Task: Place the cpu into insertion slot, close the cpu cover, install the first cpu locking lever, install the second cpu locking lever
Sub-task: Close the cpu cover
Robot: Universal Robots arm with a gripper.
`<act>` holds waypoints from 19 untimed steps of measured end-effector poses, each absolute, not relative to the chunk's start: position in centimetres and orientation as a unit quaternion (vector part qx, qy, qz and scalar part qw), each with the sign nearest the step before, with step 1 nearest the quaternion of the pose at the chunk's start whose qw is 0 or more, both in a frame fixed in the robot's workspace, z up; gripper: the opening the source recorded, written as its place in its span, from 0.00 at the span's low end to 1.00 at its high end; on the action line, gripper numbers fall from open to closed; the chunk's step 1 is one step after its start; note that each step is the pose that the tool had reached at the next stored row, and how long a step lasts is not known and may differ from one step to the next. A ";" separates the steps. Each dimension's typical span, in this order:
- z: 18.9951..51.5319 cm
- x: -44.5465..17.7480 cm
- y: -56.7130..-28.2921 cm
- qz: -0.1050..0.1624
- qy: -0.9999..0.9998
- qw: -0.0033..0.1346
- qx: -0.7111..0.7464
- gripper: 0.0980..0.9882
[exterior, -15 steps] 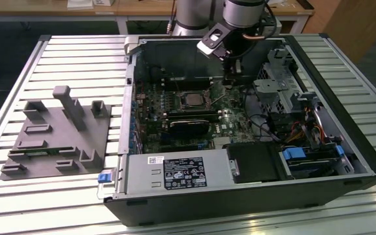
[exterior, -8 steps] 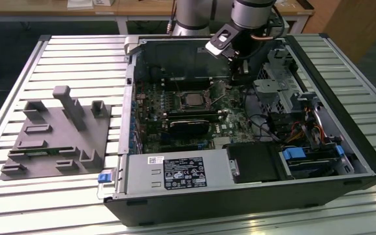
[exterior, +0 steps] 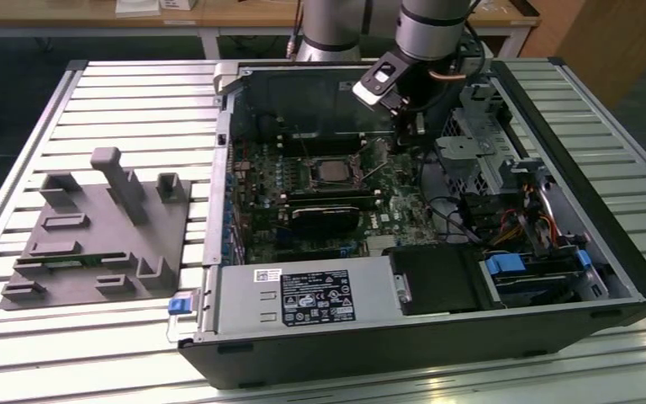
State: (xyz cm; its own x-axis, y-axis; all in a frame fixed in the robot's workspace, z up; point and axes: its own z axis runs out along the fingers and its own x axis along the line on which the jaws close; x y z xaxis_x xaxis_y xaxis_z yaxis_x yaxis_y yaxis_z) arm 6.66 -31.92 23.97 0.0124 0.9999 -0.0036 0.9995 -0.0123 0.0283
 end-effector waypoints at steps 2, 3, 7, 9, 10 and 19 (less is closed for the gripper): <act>23.6 6.7 -31.9 0.009 0.703 0.011 0.711 0.01; 23.6 6.7 -31.9 0.009 0.703 0.011 0.711 0.01; 23.6 6.7 -31.9 0.009 0.703 0.011 0.711 0.01; 23.5 6.6 -31.9 0.009 0.703 0.011 0.711 0.01; 23.5 6.5 -31.9 0.009 0.703 0.011 0.711 0.01; 23.5 5.6 -31.9 0.009 0.703 0.011 0.711 0.01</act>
State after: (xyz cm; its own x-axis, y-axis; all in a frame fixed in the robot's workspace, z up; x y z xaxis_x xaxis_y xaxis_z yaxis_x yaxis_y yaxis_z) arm 5.58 -31.92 23.54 0.0124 0.9999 -0.0014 0.9995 -0.0123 0.0283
